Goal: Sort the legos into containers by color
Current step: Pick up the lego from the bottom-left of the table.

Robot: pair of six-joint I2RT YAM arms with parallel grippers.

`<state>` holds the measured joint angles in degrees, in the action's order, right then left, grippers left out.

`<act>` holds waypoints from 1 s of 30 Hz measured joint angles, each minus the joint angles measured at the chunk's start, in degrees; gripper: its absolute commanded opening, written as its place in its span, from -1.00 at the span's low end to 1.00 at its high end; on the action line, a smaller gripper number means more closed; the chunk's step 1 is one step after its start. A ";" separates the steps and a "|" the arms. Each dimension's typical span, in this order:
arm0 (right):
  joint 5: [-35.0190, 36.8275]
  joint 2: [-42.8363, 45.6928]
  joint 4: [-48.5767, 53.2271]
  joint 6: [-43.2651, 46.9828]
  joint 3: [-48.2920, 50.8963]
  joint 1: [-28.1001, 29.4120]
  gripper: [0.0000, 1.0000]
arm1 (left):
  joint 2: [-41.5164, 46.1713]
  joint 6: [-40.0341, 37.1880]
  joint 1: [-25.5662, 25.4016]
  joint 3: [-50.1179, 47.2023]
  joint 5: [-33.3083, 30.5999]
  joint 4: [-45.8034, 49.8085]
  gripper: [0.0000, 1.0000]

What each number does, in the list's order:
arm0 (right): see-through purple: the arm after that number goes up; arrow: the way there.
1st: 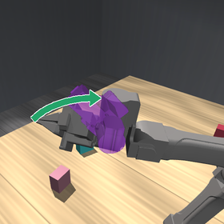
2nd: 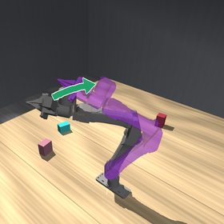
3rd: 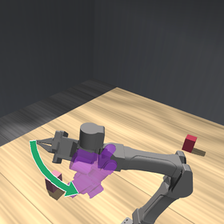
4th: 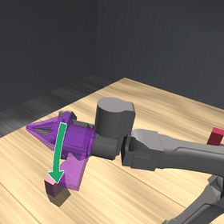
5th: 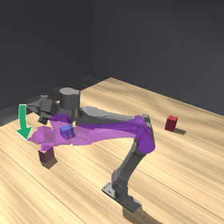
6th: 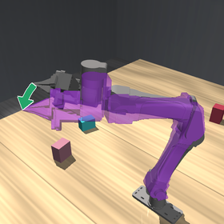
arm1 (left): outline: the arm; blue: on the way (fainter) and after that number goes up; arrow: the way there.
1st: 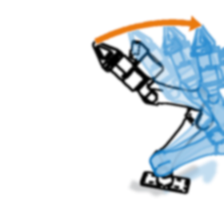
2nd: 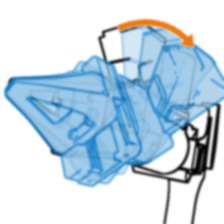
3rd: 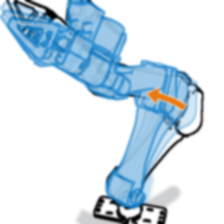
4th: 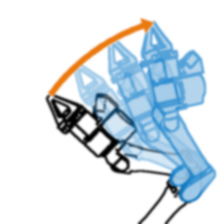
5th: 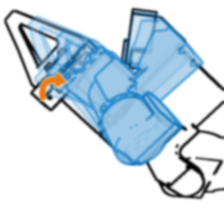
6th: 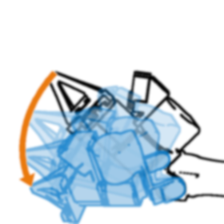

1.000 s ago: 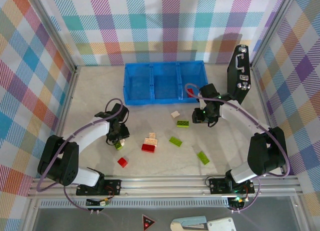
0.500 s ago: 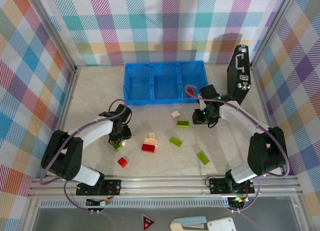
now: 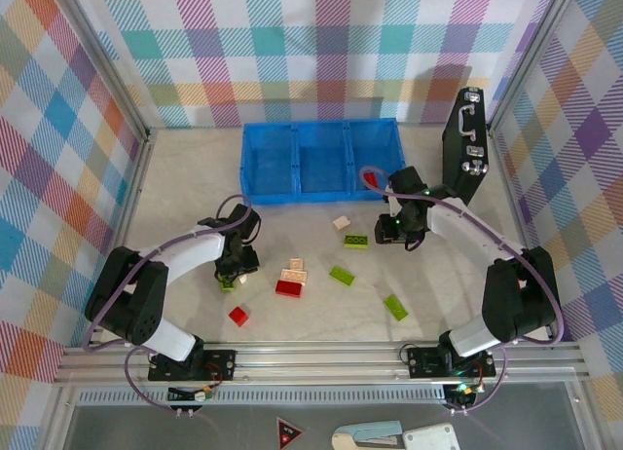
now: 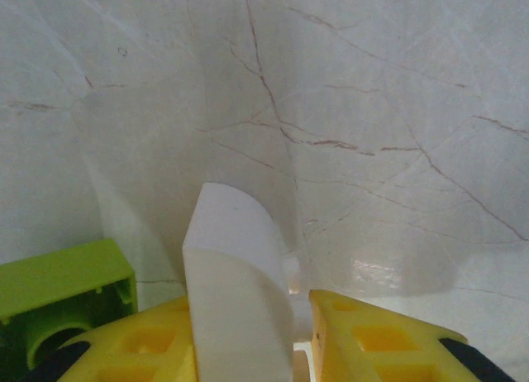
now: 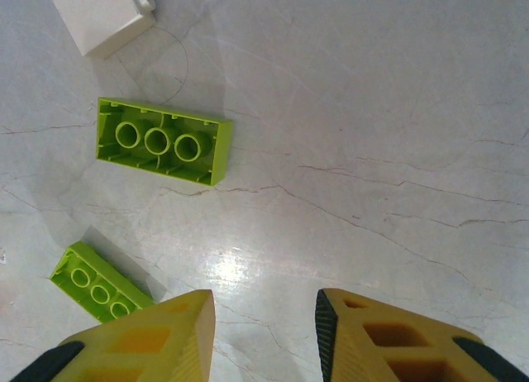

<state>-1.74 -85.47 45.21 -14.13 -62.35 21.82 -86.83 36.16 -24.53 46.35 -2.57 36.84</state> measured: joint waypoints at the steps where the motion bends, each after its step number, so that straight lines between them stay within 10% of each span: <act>1: 0.02 0.17 0.02 0.00 0.02 0.00 -0.24 | -0.13 -0.02 -0.11 0.02 0.02 0.00 -0.35; 30: 1.31 4.42 1.27 0.00 1.66 0.00 -0.25 | 0.61 -7.32 -0.59 12.46 -0.50 2.45 -0.53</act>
<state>-0.43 -81.06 46.48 -14.13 -60.69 21.82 -86.21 28.84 -25.12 58.81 -3.07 39.29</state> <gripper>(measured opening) 0.373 0.253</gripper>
